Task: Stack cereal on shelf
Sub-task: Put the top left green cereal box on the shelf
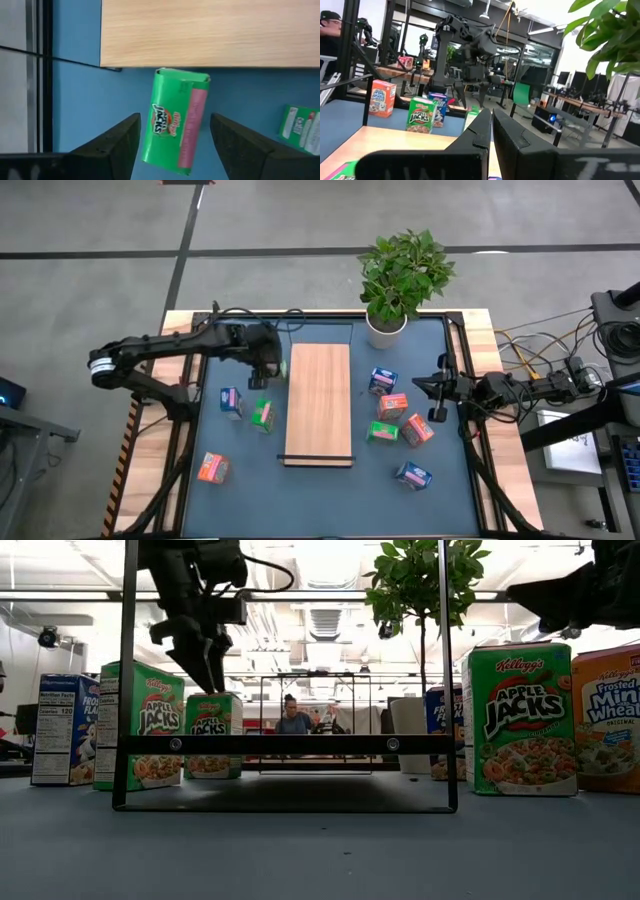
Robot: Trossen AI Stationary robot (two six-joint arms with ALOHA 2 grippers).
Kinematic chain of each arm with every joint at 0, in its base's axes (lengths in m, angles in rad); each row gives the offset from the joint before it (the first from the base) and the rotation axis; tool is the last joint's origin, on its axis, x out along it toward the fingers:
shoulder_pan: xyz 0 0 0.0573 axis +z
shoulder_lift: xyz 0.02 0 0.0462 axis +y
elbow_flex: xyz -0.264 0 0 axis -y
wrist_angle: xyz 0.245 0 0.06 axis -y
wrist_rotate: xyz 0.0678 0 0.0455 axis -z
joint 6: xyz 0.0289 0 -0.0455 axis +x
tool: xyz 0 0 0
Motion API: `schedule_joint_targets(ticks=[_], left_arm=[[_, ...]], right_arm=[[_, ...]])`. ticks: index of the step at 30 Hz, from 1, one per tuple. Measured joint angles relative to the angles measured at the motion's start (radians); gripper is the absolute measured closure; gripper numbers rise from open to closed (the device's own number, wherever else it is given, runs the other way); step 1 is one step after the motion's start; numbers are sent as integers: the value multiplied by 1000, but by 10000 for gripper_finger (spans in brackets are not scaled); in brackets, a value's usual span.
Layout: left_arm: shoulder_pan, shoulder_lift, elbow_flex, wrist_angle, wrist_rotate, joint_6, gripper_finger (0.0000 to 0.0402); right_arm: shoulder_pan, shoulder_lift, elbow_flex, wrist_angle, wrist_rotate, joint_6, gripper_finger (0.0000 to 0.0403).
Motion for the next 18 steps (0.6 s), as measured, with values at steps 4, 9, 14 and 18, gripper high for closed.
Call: schedule_joint_targets(ticks=[4, 9, 14, 18], left_arm=[[6, 30, 0, 7, 0, 18, 187], [13, 71, -1, 16, 1, 41, 188], [11, 93, -1, 17, -1, 77, 212], [12, 93, -1, 17, -2, 83, 245]], right_arm=[[0, 0, 0, 1, 0, -13, 394], [0, 0, 0, 11, 1, -20, 394], [0, 0, 0, 22, 0, -19, 394], [0, 0, 0, 22, 0, -19, 394]])
